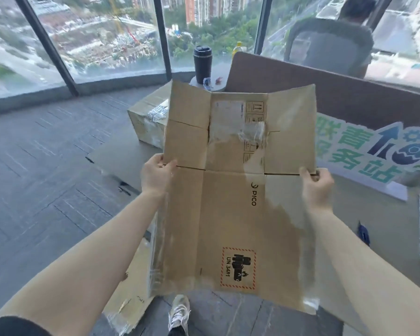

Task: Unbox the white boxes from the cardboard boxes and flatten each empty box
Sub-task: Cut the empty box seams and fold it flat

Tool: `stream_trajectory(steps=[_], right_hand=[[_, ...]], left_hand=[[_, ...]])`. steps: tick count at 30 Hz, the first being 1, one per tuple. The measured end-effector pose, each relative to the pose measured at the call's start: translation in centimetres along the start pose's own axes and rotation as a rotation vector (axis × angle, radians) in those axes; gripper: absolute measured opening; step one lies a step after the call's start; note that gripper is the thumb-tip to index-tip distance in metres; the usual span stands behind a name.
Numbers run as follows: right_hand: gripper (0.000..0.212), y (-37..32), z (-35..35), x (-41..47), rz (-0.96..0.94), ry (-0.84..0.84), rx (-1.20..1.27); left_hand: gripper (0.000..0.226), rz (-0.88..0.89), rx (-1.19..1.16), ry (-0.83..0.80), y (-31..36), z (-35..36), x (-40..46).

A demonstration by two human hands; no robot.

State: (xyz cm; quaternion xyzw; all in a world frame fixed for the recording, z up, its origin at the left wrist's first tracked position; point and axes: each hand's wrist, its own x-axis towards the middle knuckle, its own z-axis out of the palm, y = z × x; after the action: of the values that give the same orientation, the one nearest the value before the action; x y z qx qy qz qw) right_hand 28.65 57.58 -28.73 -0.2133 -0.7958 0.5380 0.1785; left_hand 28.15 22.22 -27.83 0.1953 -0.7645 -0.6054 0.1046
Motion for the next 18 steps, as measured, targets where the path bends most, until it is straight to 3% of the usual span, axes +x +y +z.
stream_trajectory(steps=[3,8,14,18], right_hand=[[0.022,-3.9,1.9,-1.9,-0.094,-0.109,0.018],[0.020,-8.9,8.8,-7.5,-0.172,-0.316,0.106],[0.014,-13.9,20.6,-17.3,-0.276,-0.601,0.104],[0.013,-15.4,29.1,-24.2,-0.331,-0.759,0.034]], left_hand=[[0.009,-0.037,-0.149,0.125,1.2,-5.2,-3.0],[0.012,-0.078,-0.176,0.385,0.5,-16.5,-7.3],[0.006,-0.159,-0.209,0.672,-4.8,-29.3,-10.9],[0.016,-0.251,-0.216,0.815,-10.3,-36.3,-11.5]])
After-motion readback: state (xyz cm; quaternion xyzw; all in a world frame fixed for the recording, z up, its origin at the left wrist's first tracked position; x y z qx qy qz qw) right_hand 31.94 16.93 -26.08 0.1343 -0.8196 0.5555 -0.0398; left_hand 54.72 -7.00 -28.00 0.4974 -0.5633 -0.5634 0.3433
